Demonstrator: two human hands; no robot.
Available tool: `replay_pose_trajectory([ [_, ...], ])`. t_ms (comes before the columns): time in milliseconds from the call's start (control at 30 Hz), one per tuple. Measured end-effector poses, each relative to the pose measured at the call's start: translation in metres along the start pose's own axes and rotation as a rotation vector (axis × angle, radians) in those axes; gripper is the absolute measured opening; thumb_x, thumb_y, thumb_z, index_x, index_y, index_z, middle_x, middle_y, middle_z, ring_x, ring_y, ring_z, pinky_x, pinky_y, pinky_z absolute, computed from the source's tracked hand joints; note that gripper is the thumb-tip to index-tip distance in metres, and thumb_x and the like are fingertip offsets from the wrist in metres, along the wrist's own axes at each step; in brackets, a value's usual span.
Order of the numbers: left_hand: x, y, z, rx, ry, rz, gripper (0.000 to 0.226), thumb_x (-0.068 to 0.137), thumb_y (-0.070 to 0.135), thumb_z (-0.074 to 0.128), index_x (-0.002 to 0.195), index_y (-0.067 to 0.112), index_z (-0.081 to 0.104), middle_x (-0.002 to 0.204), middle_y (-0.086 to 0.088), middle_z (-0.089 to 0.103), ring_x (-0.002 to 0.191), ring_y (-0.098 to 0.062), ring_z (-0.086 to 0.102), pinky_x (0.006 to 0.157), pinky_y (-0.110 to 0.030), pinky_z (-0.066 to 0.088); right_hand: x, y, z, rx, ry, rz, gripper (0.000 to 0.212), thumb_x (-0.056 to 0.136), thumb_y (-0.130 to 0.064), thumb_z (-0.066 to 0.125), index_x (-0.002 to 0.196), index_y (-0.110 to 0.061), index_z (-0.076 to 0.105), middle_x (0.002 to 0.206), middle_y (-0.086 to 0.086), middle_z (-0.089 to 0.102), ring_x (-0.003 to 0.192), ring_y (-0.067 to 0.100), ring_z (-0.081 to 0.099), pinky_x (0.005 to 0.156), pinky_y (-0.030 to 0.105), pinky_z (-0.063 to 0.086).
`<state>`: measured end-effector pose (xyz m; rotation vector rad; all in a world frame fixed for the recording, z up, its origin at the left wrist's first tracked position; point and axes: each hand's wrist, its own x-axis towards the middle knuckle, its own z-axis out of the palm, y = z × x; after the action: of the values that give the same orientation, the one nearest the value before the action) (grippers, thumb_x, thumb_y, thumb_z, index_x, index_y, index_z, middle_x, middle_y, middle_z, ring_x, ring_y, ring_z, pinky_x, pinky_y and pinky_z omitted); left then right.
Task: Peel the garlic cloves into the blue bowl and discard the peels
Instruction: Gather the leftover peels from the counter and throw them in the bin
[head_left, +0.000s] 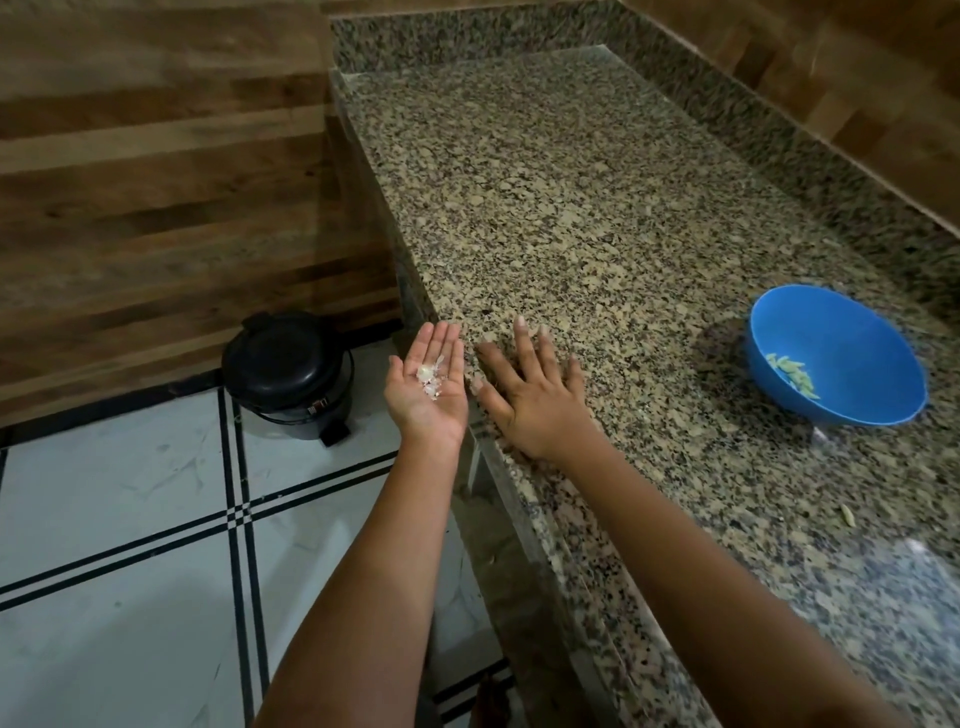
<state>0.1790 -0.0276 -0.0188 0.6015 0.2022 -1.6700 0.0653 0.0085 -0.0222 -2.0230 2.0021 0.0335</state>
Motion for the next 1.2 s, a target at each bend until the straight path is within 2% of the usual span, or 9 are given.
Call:
replay_pose_trajectory([
  [200, 0.006, 0.003, 0.003, 0.028, 0.004, -0.005, 0.052, 0.103, 0.032, 0.021, 0.103, -0.004, 0.057, 0.106, -0.022, 0.063, 0.121, -0.033, 0.052, 0.099, -0.036, 0.044, 0.028, -0.007, -0.006, -0.048, -0.03, -0.01, 0.059, 0.094, -0.059, 0.006, 0.148, -0.038, -0.004, 0.154, 0.002, -0.025, 0.14, 0.03, -0.025, 0.109, 0.055, -0.014],
  [400, -0.01, -0.008, 0.009, 0.125, -0.018, -0.045, 0.054, 0.104, 0.034, 0.021, 0.103, -0.005, 0.058, 0.103, -0.02, 0.065, 0.104, -0.03, 0.061, 0.093, -0.036, 0.047, -0.006, 0.015, 0.004, -0.011, 0.015, 0.157, 0.069, 0.085, -0.067, -0.007, 0.145, -0.035, -0.017, 0.149, 0.001, -0.031, 0.133, 0.026, -0.034, 0.109, 0.053, -0.018],
  [533, -0.023, -0.024, 0.014, 0.096, -0.027, -0.102, 0.054, 0.103, 0.035, 0.021, 0.104, -0.005, 0.058, 0.104, -0.021, 0.064, 0.101, -0.031, 0.061, 0.092, -0.037, 0.048, -0.025, 0.029, 0.002, 0.073, 0.077, 0.207, 0.067, 0.091, -0.063, 0.005, 0.146, -0.031, -0.017, 0.149, 0.0, -0.032, 0.135, 0.022, -0.034, 0.106, 0.048, -0.02],
  [667, -0.025, -0.026, 0.012, 0.082, -0.034, -0.111, 0.055, 0.103, 0.035, 0.022, 0.106, -0.005, 0.059, 0.108, -0.023, 0.065, 0.107, -0.032, 0.061, 0.092, -0.037, 0.05, -0.04, 0.051, -0.001, 0.068, 0.076, 0.307, 0.079, 0.091, -0.065, 0.011, 0.146, -0.019, -0.021, 0.148, 0.001, -0.031, 0.135, 0.018, -0.031, 0.107, 0.045, -0.018],
  [867, -0.023, -0.025, 0.007, 0.096, -0.033, -0.115, 0.054, 0.103, 0.034, 0.021, 0.106, -0.006, 0.058, 0.105, -0.023, 0.065, 0.1, -0.032, 0.063, 0.086, -0.037, 0.051, -0.033, 0.05, 0.001, 0.049, 0.021, 0.103, 0.063, 0.098, -0.054, 0.013, 0.147, -0.027, -0.015, 0.156, -0.006, -0.011, 0.141, 0.019, -0.019, 0.111, 0.045, -0.012],
  [967, -0.022, -0.025, 0.008, 0.099, -0.027, -0.115, 0.055, 0.103, 0.034, 0.02, 0.106, -0.005, 0.058, 0.105, -0.022, 0.065, 0.099, -0.032, 0.063, 0.084, -0.036, 0.051, -0.023, 0.041, 0.0, 0.078, 0.041, -0.024, 0.057, 0.1, -0.048, 0.018, 0.149, -0.029, -0.002, 0.157, -0.005, 0.0, 0.144, 0.019, -0.01, 0.115, 0.042, -0.006],
  [1067, -0.023, -0.023, 0.006, 0.095, -0.032, -0.122, 0.056, 0.103, 0.034, 0.019, 0.104, -0.005, 0.059, 0.105, -0.022, 0.064, 0.099, -0.032, 0.062, 0.085, -0.036, 0.051, -0.026, 0.029, 0.002, 0.176, 0.142, -0.167, 0.046, 0.1, -0.033, 0.031, 0.144, -0.02, 0.033, 0.153, 0.004, 0.025, 0.143, 0.023, 0.018, 0.118, 0.041, 0.011],
  [1133, -0.025, -0.023, 0.007, 0.093, -0.03, -0.114, 0.055, 0.103, 0.034, 0.02, 0.102, -0.005, 0.059, 0.102, -0.023, 0.065, 0.099, -0.032, 0.063, 0.087, -0.037, 0.05, -0.033, 0.025, 0.007, 0.264, 0.283, -0.212, 0.034, 0.095, -0.013, 0.046, 0.127, -0.008, 0.056, 0.136, 0.013, 0.051, 0.13, 0.03, 0.044, 0.112, 0.038, 0.026],
  [1200, -0.027, -0.024, 0.007, 0.088, -0.024, -0.112, 0.055, 0.103, 0.034, 0.021, 0.101, -0.005, 0.06, 0.101, -0.023, 0.065, 0.098, -0.032, 0.063, 0.086, -0.037, 0.051, -0.043, 0.025, 0.012, 0.283, 0.381, -0.194, 0.028, 0.089, 0.001, 0.054, 0.114, -0.003, 0.065, 0.119, 0.014, 0.064, 0.114, 0.03, 0.058, 0.104, 0.031, 0.036],
])
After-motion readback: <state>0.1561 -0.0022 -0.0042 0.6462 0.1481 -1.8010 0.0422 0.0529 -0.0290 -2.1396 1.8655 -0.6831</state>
